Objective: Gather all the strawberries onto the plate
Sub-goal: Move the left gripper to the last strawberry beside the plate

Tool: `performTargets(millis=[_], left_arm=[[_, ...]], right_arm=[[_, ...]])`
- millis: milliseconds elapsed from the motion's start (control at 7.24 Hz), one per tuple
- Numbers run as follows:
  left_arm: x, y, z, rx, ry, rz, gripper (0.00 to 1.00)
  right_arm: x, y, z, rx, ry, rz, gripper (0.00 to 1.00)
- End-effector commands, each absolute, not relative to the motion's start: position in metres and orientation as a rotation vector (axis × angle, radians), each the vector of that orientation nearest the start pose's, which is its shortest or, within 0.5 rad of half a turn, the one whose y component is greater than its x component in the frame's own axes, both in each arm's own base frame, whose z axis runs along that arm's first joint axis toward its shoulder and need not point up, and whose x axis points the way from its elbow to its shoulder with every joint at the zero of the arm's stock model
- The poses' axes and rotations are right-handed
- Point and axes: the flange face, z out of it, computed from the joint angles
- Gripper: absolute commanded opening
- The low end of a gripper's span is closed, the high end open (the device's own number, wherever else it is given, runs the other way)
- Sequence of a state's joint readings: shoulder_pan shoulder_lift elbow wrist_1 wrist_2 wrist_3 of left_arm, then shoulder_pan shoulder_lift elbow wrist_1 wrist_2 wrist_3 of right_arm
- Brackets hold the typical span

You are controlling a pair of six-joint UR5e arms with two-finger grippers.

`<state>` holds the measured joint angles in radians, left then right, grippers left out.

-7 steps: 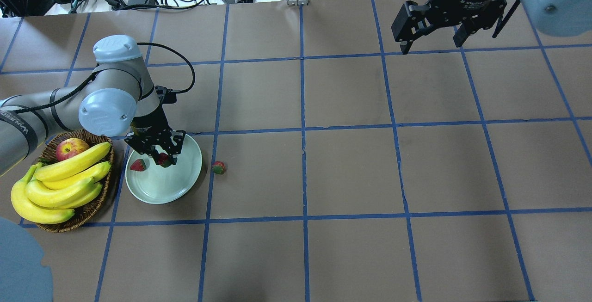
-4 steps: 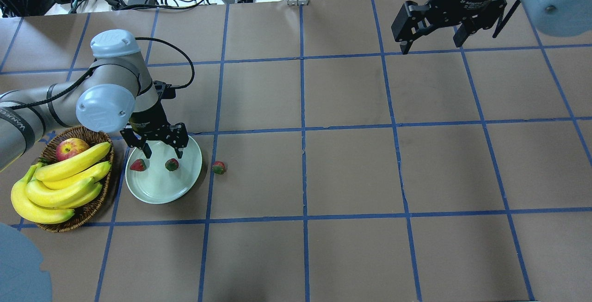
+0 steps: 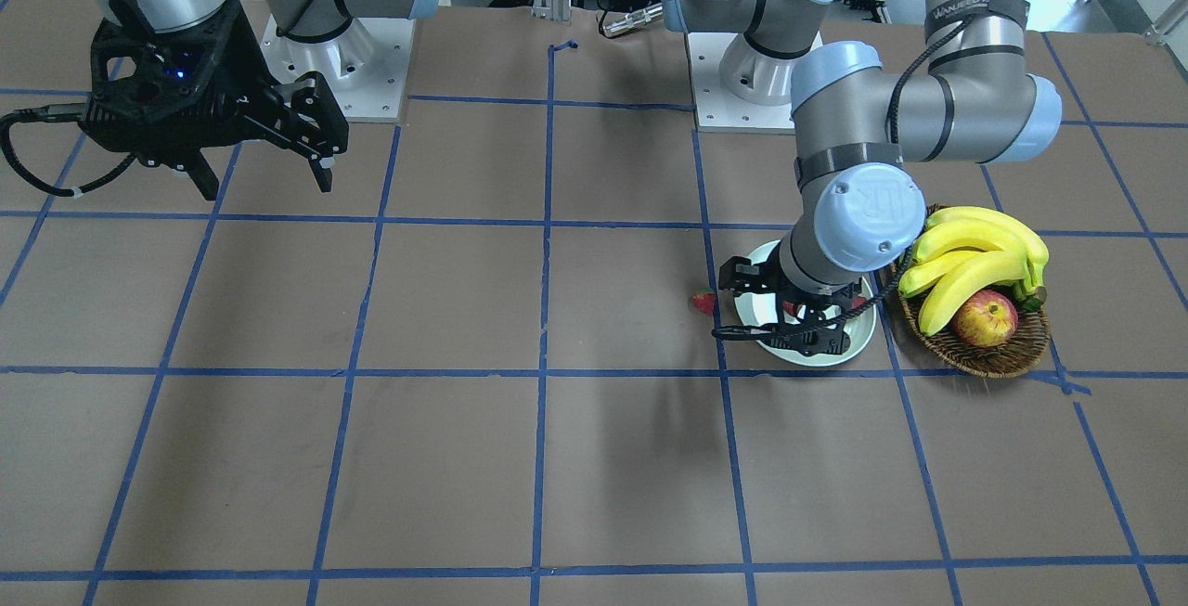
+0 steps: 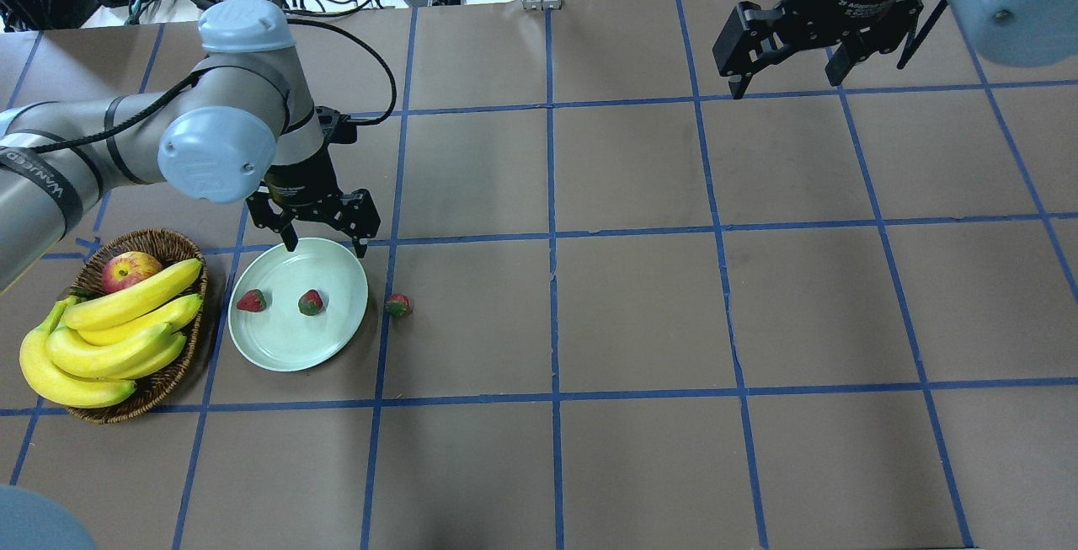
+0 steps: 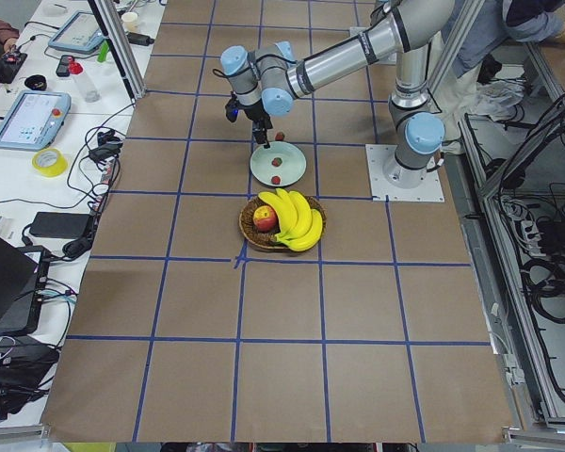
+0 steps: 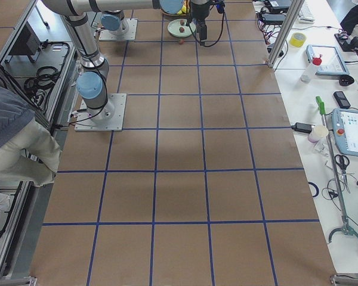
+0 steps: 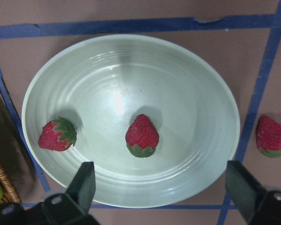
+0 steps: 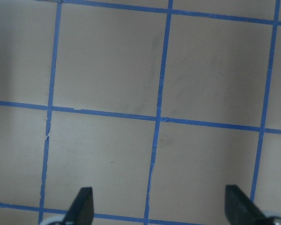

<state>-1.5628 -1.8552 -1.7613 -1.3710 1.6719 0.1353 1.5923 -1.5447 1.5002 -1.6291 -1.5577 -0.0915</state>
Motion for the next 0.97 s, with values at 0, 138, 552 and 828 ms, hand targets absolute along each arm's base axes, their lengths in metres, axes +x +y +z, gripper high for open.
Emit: performTargets(millis=[0, 138, 552, 828], left_arm=[[-0.147, -0.533, 0.271, 0.333, 3.014, 0.413, 1.00], [-0.152, -0.532, 0.269, 0.513, 3.006, 0.425, 1.00], [-0.156, -0.529, 0.258, 1.031, 2.947, 0.483, 1.00], [-0.155, -0.519, 0.245, 1.447, 2.818, 0.531, 1.00]], right_arm=[[0.145, -0.509, 0.516, -0.178, 3.124, -0.162, 1.00], [0.145, -0.509, 0.516, -0.178, 3.124, -0.162, 1.00], [0.145, -0.509, 0.516, -0.176, 3.124, -0.162, 1.00], [0.146, -0.509, 0.516, -0.176, 3.122, -0.161, 1.00]])
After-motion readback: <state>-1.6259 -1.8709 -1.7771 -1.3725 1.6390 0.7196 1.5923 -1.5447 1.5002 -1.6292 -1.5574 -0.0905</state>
